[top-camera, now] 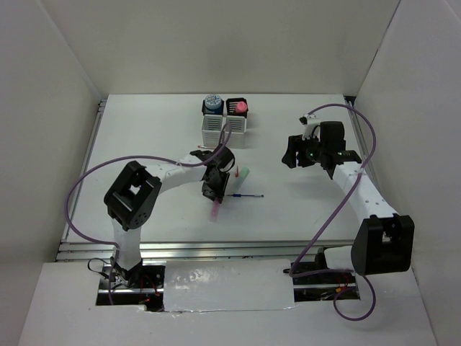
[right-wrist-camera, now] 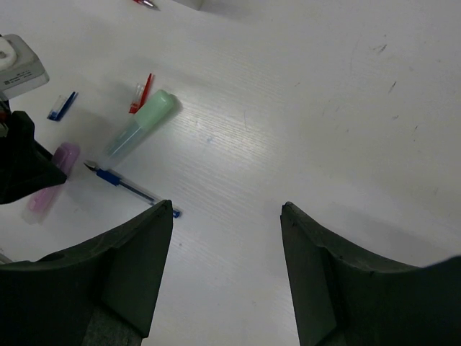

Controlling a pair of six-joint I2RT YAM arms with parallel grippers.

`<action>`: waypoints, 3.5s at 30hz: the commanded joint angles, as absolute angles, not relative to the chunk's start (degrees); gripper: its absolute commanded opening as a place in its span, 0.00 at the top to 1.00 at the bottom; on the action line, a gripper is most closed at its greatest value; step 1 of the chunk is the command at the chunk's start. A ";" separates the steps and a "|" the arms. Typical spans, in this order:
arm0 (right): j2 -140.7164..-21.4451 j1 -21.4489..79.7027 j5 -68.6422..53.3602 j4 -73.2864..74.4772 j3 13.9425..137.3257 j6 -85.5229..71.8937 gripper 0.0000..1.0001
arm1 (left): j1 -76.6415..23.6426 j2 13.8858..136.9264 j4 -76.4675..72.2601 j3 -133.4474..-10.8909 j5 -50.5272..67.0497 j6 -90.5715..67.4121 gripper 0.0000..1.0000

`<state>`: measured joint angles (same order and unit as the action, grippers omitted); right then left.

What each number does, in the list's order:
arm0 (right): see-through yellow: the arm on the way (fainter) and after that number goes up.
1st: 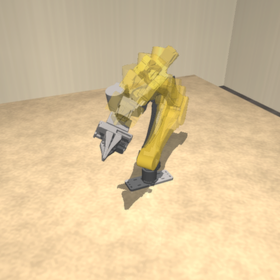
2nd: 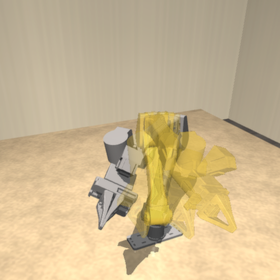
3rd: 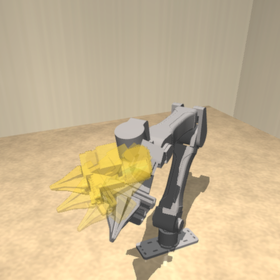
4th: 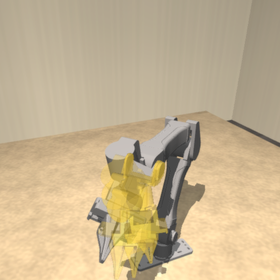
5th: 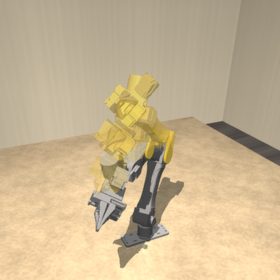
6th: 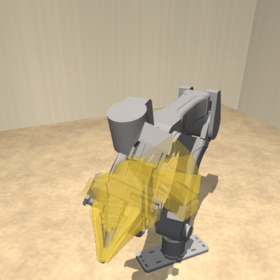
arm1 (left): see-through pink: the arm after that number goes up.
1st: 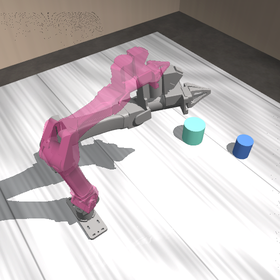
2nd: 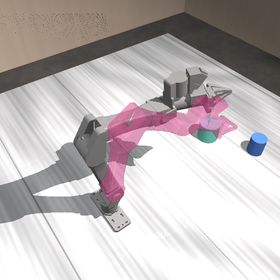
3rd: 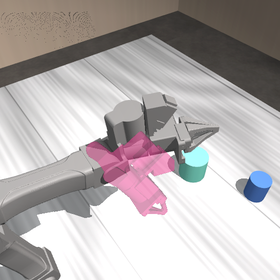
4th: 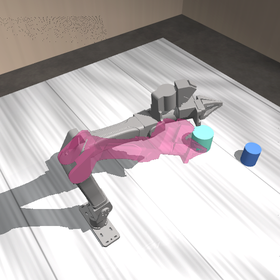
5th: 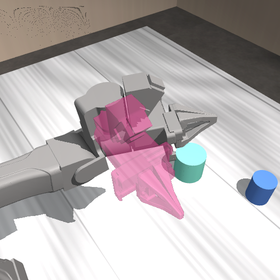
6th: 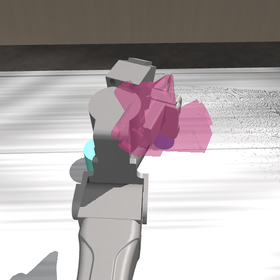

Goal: Sort the stationery into containers
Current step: Pick up the pen from the center of the board, then place the pen in the storage box, then pick up the pen from the center of the board.

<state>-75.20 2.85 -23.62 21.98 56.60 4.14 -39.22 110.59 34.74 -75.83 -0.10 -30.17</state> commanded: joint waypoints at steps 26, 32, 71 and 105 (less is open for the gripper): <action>-78.92 3.43 -25.22 21.62 59.94 3.96 0.32 | -27.86 87.18 -29.41 -65.48 -7.04 -4.75 1.00; -80.94 3.60 -24.79 21.80 61.26 4.13 0.32 | -26.46 97.00 -42.10 -68.54 -4.75 -0.70 1.00; -81.04 2.81 -25.84 22.24 60.39 4.39 0.32 | -23.02 96.62 -20.16 -73.92 5.45 -2.28 0.38; -81.39 -1.41 -28.74 24.08 57.13 4.13 0.31 | -39.11 123.92 25.05 -101.07 5.71 -3.08 0.31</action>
<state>-81.45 -0.14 -27.83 23.62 57.56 3.60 -39.24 122.15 24.29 -98.83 6.02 -4.45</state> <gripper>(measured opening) 0.684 0.683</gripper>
